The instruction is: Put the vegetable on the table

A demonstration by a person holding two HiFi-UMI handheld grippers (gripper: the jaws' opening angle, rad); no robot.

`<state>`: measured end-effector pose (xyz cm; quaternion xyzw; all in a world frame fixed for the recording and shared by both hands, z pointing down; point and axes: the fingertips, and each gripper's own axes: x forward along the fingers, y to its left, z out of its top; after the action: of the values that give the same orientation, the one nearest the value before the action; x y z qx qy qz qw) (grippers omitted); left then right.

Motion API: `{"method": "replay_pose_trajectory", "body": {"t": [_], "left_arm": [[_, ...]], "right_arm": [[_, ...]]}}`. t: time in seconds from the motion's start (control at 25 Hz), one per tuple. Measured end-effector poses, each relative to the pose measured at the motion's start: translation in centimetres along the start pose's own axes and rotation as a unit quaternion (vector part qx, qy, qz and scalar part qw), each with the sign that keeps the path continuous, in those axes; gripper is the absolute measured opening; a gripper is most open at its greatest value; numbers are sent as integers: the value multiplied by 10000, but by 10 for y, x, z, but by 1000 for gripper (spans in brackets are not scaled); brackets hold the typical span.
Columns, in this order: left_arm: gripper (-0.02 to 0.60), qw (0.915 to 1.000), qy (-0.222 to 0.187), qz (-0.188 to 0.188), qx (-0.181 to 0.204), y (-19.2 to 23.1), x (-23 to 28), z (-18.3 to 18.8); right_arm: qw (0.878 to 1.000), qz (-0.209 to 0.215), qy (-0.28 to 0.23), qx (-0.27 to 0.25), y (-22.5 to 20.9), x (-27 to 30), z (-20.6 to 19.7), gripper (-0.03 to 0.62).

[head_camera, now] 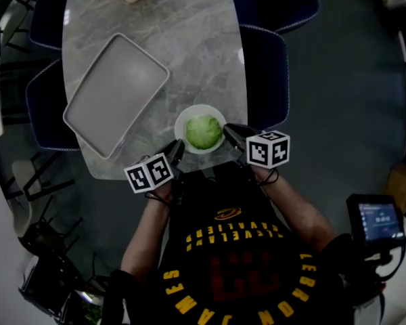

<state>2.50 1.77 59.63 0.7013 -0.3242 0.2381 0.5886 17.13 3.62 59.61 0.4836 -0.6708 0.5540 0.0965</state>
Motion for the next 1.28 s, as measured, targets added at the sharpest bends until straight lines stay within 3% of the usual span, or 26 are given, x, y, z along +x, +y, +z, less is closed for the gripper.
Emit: {"method": "replay_pose_trajectory", "body": {"t": [0.24,0.84,1.08,1.28], "left_arm": [[38,9995,223,173,150,10,19,-9],[38,9970,734,206,124,7,13,-26],[40,9969,663,324,274,17,31,-21],[40,9965,534,475,425,17,10,-23]], "right_arm": [[9996,-125,195,150,-21,8,-17,33],[9986,-277,285,359,-18,-2,-29,34],[9994,-260,215,-80,-28,13,-26,34],[9975,-442,184,-523,-9,3,-30,34]]}}
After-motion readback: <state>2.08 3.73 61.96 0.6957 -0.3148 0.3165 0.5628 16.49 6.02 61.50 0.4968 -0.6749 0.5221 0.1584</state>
